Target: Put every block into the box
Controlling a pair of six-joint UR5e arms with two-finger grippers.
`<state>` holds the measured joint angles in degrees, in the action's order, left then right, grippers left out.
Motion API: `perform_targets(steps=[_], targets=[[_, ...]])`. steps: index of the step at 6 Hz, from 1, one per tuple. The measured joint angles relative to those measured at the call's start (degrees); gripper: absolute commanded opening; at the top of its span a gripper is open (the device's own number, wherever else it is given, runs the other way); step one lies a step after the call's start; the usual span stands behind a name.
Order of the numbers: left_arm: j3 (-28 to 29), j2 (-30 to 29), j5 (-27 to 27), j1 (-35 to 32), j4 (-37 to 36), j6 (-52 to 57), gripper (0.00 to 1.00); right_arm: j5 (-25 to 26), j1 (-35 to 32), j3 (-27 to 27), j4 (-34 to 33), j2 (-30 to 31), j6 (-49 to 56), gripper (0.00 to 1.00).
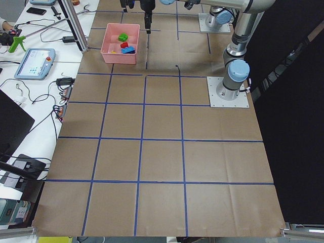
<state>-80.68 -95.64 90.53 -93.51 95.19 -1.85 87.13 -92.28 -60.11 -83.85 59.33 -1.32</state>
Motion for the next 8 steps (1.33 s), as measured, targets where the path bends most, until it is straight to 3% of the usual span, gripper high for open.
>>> perform_targets(steps=[3,8], targets=[[0.0,0.0,0.0,0.0,0.0,0.0,1.00,2.6,2.8,-21.3,-0.3,22.2,1.4,0.99],[0.0,0.0,0.0,0.0,0.0,0.0,1.00,3.7,3.8,-23.8,-0.1,28.0,1.2,1.00]])
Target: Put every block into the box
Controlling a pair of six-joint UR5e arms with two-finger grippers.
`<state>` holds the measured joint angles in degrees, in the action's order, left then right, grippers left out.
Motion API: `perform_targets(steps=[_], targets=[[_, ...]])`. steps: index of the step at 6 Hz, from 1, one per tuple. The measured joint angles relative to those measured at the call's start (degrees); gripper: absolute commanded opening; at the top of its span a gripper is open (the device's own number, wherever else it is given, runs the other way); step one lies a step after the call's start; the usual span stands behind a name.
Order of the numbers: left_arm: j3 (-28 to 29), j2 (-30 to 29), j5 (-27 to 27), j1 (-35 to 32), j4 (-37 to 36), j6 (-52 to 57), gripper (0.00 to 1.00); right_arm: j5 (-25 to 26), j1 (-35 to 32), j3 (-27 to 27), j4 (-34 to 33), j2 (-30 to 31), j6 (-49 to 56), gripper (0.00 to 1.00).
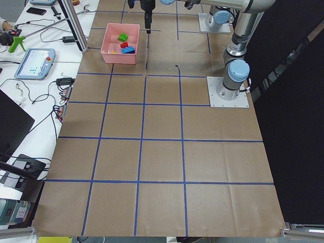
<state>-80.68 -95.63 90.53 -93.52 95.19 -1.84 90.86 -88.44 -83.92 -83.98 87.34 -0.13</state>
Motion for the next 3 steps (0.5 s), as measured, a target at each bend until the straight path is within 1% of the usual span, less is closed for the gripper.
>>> perform_targets(steps=[3], targets=[[0.0,0.1,0.0,0.0,0.0,0.0,1.00,-0.4,-0.9,0.1,0.0,0.1,0.0,1.00]])
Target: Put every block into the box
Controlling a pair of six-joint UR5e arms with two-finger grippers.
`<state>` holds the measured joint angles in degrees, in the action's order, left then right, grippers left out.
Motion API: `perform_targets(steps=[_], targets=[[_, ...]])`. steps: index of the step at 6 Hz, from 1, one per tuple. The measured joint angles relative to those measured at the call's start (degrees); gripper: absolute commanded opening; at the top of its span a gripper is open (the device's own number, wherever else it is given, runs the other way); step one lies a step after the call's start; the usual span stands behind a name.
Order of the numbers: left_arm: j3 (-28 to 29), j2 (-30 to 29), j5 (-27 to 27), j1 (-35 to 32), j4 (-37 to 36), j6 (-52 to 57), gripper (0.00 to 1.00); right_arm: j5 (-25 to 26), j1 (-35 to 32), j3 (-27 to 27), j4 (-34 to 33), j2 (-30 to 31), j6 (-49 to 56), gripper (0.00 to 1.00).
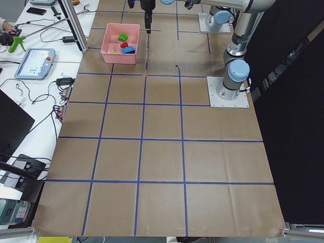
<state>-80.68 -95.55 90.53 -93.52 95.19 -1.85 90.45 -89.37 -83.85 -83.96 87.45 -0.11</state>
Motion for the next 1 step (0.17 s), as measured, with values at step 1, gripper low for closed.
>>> perform_targets(steps=[1], targets=[[0.0,0.0,0.0,0.0,0.0,0.0,1.00,0.0,-0.1,0.0,0.0,0.0,0.0,1.00]])
